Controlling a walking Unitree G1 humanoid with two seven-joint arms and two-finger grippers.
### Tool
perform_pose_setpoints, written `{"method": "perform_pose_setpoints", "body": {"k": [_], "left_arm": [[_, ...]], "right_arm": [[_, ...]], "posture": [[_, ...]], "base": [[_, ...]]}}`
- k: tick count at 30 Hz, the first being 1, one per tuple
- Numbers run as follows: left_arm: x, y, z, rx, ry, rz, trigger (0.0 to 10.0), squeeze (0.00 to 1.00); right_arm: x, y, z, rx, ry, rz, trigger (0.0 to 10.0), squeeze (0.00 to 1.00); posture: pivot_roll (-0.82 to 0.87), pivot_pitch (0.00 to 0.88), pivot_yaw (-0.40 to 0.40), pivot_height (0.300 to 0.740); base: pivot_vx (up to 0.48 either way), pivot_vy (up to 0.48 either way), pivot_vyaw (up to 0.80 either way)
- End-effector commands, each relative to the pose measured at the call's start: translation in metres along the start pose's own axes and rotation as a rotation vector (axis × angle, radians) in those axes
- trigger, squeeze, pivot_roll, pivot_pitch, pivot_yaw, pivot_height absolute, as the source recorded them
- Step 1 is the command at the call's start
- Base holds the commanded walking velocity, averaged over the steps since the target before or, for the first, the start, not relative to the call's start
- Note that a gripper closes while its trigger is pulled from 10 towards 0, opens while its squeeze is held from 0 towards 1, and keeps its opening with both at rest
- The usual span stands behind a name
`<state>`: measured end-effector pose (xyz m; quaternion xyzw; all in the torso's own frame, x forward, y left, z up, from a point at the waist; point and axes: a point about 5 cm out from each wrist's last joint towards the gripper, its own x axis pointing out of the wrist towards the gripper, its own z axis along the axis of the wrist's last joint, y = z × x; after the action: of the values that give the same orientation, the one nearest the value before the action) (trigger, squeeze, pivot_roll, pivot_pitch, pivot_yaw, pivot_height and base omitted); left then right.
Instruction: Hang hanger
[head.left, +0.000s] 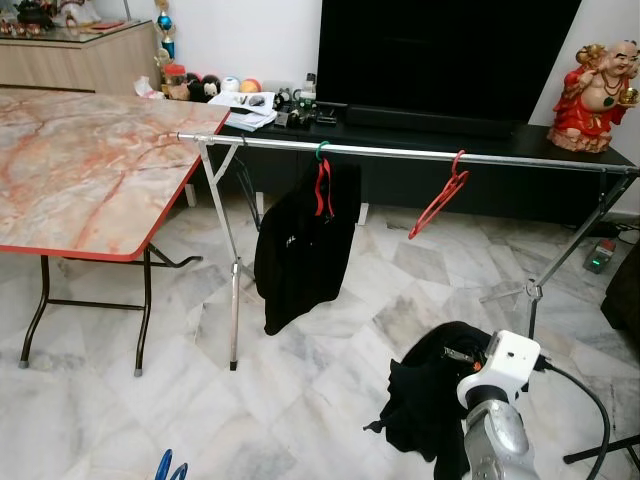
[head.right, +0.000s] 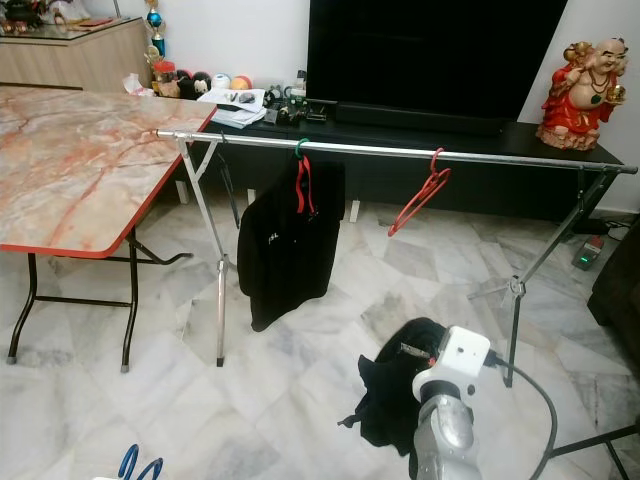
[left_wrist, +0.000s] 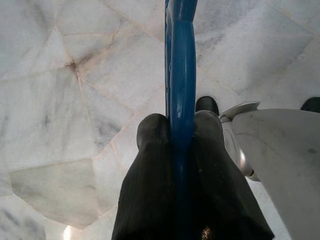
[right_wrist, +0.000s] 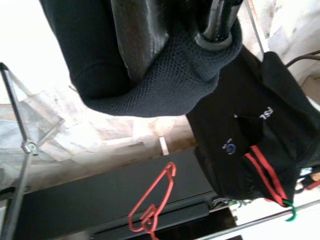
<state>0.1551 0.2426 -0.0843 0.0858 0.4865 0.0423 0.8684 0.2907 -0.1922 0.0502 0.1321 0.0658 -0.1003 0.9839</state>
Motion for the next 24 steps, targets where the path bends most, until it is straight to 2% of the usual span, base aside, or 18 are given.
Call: {"method": "perform_pose_setpoints", "body": {"k": [1, 7, 24], "left_arm": [[0.0, -0.001, -0.004, -0.033, 0.007, 0.002, 10.0, 0.0], [0.0, 0.0, -0.002, -0.026, 0.009, 0.004, 10.0, 0.0], [0.001, -0.001, -0.001, -0.048, 0.02, 0.003, 10.0, 0.0]], "right_arm": [[-0.001, 0.001, 0.009, 0.006, -0.043, -0.013, 10.0, 0.0], [-0.006, 0.003, 0.005, 0.005, -0.029, -0.029, 10.0, 0.0], [0.002, 0.016, 0.015, -0.026, -0.039, 0.009, 10.0, 0.0]], "posture": [[0.08, 0.0, -0.042, 0.74], [0.08, 0.0, -0.042, 0.74], [0.1, 0.0, -0.054, 0.74]], "base": [[0.0, 0.48, 0.0], [0.0, 0.48, 0.0], [0.0, 0.48, 0.0]]}}
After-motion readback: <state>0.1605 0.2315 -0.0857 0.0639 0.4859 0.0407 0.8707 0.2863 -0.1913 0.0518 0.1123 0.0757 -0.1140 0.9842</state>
